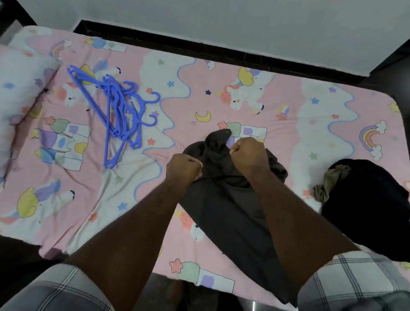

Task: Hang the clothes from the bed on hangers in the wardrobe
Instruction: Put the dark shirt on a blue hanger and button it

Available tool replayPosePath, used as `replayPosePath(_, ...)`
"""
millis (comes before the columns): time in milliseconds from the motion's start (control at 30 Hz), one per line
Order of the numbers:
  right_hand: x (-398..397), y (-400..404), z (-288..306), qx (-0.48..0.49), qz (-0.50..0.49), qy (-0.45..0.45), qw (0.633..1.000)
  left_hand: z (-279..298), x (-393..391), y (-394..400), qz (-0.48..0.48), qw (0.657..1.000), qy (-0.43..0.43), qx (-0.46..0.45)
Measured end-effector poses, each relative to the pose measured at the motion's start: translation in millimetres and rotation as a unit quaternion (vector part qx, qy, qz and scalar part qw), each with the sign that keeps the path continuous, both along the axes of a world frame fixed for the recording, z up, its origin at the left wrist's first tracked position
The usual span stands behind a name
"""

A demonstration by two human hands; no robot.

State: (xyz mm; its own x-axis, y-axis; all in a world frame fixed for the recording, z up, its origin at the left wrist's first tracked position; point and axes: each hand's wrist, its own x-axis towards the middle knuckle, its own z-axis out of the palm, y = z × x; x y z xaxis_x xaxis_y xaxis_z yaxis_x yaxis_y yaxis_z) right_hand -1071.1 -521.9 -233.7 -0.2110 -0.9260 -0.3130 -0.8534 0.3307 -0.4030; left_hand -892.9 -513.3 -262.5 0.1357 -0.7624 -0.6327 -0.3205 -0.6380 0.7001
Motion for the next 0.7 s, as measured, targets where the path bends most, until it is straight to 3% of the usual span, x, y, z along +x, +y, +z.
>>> replayPosePath(100,-18,-3,-13,0.013,0.005,0.029,0.999,-7,-11,3,0.011,0.998,0.053,0.016)
replayPosePath(233,-32,-15,-40,0.063,0.076,0.062,0.993,-22,-35,-1,0.048,0.994,0.084,0.06)
replayPosePath(533,-42,-46,-84,0.058,0.244,0.15,0.956,-63,-85,-18,0.113,0.981,0.112,0.112)
replayPosePath(700,-33,-41,-79,0.053,0.254,0.117,0.959,-72,-94,-23,0.203,0.96,0.14,0.131)
